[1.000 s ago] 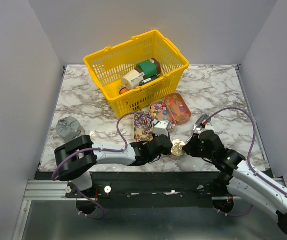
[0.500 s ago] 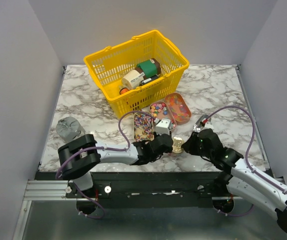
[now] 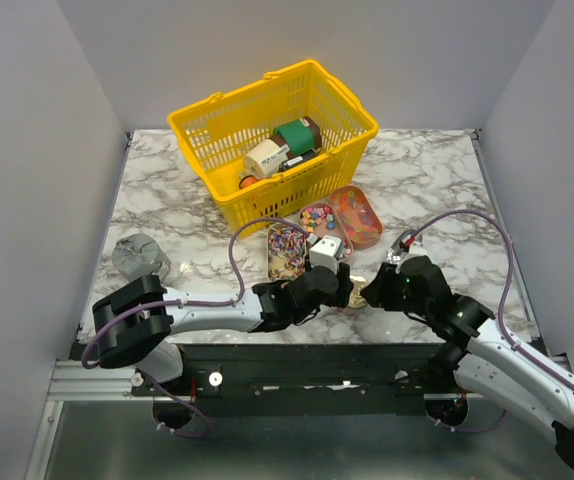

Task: Pack the candies
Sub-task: Close the bottle lid on the packing bottle.

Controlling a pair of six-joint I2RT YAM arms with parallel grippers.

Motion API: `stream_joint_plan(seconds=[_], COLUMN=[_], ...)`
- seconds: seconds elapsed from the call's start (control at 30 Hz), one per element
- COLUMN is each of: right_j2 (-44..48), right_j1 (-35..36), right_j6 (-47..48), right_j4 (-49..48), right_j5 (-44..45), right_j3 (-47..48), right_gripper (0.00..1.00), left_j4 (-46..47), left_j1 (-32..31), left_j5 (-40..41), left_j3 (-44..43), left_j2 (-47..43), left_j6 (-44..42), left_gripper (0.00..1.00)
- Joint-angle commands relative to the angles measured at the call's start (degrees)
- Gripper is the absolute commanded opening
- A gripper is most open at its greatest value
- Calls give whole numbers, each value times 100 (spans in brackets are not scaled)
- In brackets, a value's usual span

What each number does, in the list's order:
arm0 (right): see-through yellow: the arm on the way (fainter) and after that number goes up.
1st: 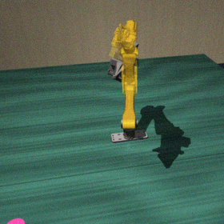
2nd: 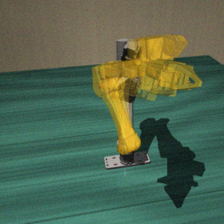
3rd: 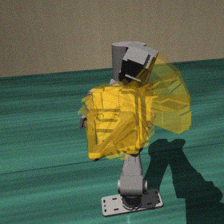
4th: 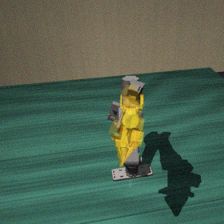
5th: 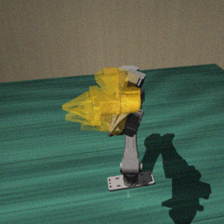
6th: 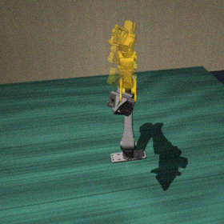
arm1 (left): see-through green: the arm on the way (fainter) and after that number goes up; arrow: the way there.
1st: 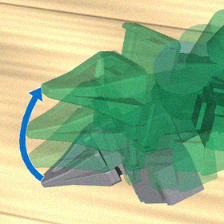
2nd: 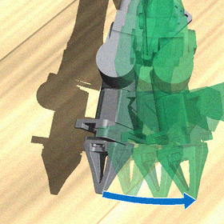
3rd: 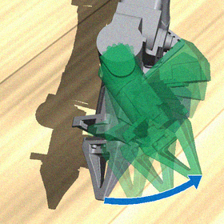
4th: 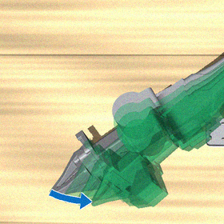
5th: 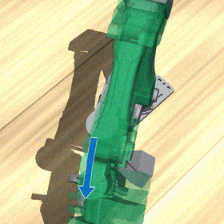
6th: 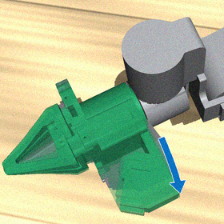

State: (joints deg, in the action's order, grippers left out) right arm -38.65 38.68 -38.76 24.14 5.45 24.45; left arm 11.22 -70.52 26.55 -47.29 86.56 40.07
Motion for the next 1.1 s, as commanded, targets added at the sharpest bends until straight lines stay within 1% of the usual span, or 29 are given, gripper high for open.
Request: stream_joint_plan(seconds=[0.0,0.03,0.07,0.13,0.37,0.43,0.57,0.67,0.7,0.8,0.93,1.07], right_j2=[-10,-19,-37,-54,-142,-186,-335,-502,-538,-635,-477,-240], right_j1=[44,44,44,44,44,44,44,43,35,44,35,44], right_j6=[79,88,88,97,-8,-96,-210,-307,-342,-360,-430,-343], right_j4=[152,144,144,117,21,-76,-199,-305,-305,-322,-287,-226], right_j5=[-229,-264,-316,-343,-387,-396,-396,-379,-361,-343,-343,-273], right_j3=[25,16,8,-28,-256,-379,-563,-616,-617,-608,-608,-564], right_gripper=[50,50,50,50,50,48,41,37,35,32,32,32], left_j4=[378,502,608,776,767,785,811,794,785,794,838,1197], left_j1=[-41,-32,-32,-41,-41,-32,-32,-41,-41,-32,-32,-41], left_j5=[-570,-824,-887,-923,-985,-958,-906,-870,-862,-853,-844,-800], left_j3=[404,552,615,738,730,721,756,739,721,712,738,984], left_j2=[-87,-87,-122,-96,299,378,519,615,642,765,915,723], left_j6=[44,62,123,185,255,281,317,326,326,343,378,405], left_gripper=[61,59,59,56,50,49,48,48,48,47,42,43])
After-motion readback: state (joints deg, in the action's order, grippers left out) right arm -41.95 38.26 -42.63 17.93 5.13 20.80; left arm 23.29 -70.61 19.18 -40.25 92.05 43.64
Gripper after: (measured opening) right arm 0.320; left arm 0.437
